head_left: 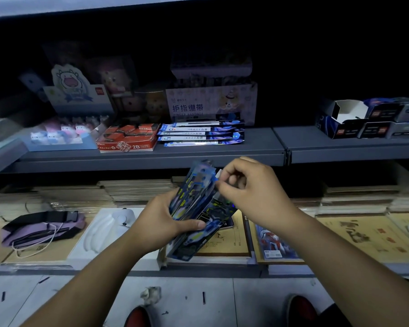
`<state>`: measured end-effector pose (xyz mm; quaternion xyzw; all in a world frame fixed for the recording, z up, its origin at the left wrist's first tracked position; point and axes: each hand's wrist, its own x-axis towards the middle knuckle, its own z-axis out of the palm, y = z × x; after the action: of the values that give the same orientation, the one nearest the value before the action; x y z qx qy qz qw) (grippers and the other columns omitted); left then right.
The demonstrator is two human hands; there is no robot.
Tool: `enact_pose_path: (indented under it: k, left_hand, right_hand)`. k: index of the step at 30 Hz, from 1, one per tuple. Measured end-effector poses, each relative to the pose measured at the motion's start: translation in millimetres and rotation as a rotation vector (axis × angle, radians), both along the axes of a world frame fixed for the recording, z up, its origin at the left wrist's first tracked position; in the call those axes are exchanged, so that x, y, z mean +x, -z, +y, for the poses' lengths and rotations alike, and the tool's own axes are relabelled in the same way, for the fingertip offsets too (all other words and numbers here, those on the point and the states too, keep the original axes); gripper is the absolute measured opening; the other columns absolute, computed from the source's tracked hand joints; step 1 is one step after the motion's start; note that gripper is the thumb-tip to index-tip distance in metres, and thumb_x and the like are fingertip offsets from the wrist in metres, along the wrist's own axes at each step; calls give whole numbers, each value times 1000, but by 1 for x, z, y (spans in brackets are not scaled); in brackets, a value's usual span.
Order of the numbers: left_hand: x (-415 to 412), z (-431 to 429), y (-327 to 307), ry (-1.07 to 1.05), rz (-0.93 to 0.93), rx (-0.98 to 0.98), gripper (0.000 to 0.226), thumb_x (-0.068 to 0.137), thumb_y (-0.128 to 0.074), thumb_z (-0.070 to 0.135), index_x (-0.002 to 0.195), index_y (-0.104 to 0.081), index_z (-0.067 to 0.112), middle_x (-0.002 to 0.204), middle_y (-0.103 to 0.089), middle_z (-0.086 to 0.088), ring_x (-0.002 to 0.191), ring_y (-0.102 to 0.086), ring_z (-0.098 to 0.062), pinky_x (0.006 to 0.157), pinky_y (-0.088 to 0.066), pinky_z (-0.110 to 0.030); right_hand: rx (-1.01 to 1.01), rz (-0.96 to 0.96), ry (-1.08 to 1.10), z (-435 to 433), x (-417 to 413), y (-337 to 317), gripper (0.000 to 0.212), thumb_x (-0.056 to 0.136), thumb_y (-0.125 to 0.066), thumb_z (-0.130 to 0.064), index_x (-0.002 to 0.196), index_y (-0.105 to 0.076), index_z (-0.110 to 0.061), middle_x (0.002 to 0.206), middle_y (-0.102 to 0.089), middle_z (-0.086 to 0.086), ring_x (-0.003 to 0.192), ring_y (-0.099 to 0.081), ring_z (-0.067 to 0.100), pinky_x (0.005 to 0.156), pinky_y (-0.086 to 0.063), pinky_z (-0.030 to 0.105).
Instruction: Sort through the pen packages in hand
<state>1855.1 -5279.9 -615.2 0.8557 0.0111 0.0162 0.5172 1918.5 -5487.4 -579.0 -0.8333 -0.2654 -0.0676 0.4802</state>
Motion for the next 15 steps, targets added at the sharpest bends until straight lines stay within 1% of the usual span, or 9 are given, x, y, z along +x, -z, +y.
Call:
enact_pose_path:
  k: [1,3,4,5,7,9,11,13,15]
  left_hand:
    - [0,0,0,3,3,4,49,71,-91,19,114,-68,25,103,-78,13,96,-74,-6,84,-58,-26]
    - [0,-1,-1,3,7,4,50,70,-91,19,114,-67,25,103,-78,14,96,-74,-5,85,-57,-27]
    - [0,-1,0,5,11,4,50,70,-91,20,114,-67,25,103,-78,14,96,-74,-6,86,-57,-28]
    - [1,-1,0,4,17,4,50,70,-91,21,114,-67,25,103,-78,14,96,-74,-6,86,-57,-29]
    - [0,-2,-1,8,28,7,48,71,-91,21,113,-67,26,102,-78,15,95,-74,-5,87,-57,-30]
    - [0,-1,-1,10,34,16,48,71,-91,23,113,-68,27,103,-78,14,95,-74,-6,88,-57,-32]
    - [0,-1,-1,13,35,16,48,71,-91,24,114,-68,27,103,-78,14,96,-74,-6,89,-57,-33]
    - [-1,-2,-2,15,43,10,48,71,-91,24,113,-68,27,102,-78,13,95,-74,-6,87,-57,-32]
    - [-1,-3,-4,21,51,16,44,73,-89,22,112,-68,25,93,-79,14,84,-74,-2,78,-57,-26]
  right_hand:
    - [16,48,-3,0,1,0,12,88,-74,-15,78,-70,-20,79,-59,-7,57,-47,2,59,-40,17]
    - [73,139,-17,0,1,-2,12,88,-74,-12,77,-72,-17,68,-59,-9,53,-46,1,56,-46,29]
    - [109,170,-24,-1,1,-3,12,88,-75,-11,77,-72,-14,65,-61,-6,54,-49,6,57,-50,35]
    - [157,189,-27,-3,2,-5,12,89,-75,-10,77,-71,-11,66,-65,1,57,-53,11,59,-52,36]
    - [288,214,-8,-6,5,-10,13,89,-74,-8,76,-70,-7,68,-68,9,60,-56,16,59,-51,37]
    - [414,237,40,-12,10,-15,17,89,-71,-6,72,-69,-8,58,-60,0,54,-50,14,51,-44,26]
    - [526,283,44,-17,14,-18,22,90,-69,-4,70,-67,-12,54,-57,1,55,-50,20,48,-40,27]
    - [577,320,-17,-19,16,-19,22,93,-67,-3,73,-63,-11,59,-60,7,58,-53,28,48,-43,31]
    - [623,376,-125,-18,15,-20,11,95,-64,0,85,-63,-5,73,-63,16,62,-59,30,48,-48,30]
